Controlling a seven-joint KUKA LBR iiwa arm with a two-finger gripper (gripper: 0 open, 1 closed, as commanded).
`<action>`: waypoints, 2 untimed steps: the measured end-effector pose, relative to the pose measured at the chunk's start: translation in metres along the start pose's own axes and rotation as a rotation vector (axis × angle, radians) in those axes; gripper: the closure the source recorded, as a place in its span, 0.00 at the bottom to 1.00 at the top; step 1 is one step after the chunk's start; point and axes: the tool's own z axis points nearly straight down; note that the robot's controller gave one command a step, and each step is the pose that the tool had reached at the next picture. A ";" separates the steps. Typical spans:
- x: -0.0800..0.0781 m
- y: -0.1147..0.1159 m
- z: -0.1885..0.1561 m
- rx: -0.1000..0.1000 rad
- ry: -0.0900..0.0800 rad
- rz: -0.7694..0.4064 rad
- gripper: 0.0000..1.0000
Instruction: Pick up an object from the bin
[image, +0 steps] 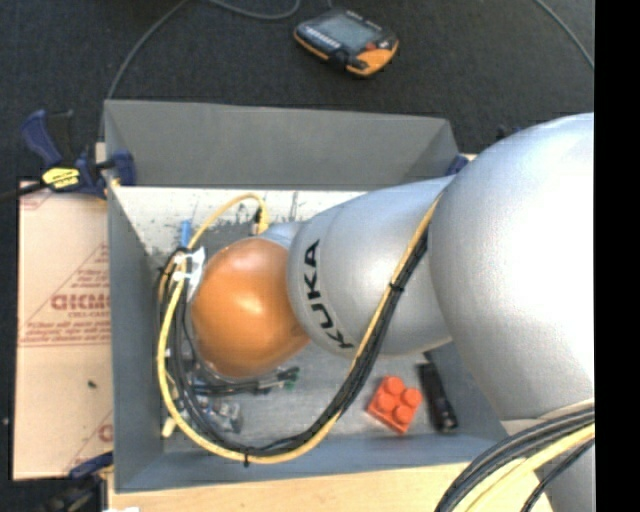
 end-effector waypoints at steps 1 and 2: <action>0.001 0.001 -0.031 -0.004 0.003 0.002 1.00; 0.001 0.000 -0.055 -0.002 0.002 0.006 1.00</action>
Offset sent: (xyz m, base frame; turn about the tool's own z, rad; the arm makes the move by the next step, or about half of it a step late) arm -0.0014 -0.0009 0.0565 0.0013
